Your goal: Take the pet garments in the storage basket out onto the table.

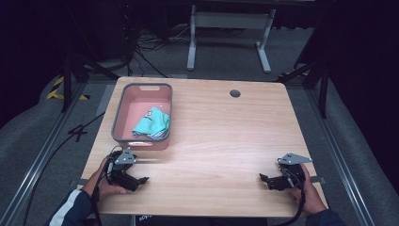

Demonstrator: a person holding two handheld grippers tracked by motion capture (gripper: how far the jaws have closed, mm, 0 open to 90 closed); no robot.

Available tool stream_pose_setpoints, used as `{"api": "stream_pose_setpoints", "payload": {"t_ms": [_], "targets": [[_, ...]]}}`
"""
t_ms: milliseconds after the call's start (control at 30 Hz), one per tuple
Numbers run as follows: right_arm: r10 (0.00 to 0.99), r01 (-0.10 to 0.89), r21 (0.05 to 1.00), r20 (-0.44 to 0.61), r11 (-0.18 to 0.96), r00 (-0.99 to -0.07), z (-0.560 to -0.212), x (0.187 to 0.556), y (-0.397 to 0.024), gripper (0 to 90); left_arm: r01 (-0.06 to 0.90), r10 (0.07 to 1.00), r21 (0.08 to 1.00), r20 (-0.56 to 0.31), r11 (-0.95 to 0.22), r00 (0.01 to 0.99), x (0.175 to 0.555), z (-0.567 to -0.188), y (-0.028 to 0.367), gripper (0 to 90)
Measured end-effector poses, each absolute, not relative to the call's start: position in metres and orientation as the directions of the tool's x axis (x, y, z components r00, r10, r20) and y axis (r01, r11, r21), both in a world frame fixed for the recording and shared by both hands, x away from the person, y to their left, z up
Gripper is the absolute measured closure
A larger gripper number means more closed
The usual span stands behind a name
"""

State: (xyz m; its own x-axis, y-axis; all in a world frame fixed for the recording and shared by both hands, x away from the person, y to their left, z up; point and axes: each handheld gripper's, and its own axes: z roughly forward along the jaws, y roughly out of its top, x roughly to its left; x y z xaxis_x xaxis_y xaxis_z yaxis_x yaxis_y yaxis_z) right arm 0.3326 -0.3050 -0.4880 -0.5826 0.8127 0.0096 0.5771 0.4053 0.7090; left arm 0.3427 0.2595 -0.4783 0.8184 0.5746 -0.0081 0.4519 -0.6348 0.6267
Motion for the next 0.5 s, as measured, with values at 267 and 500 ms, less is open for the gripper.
{"api": "stream_pose_setpoints", "payload": {"t_ms": [267,500], "targets": [[0.814,0.577,0.709,0.008,0.405,-0.581,-0.488,0.333,-0.305,0.5,0.427,0.555,0.617,0.018,-0.661,0.832,0.337,-0.465,0.258,21.3],[0.814,0.577,0.709,0.008,0.405,-0.58,-0.488,0.333,-0.305,0.5,0.411,0.564,0.672,0.013,-0.616,0.826,0.328,-0.445,0.265,18.7]]}}
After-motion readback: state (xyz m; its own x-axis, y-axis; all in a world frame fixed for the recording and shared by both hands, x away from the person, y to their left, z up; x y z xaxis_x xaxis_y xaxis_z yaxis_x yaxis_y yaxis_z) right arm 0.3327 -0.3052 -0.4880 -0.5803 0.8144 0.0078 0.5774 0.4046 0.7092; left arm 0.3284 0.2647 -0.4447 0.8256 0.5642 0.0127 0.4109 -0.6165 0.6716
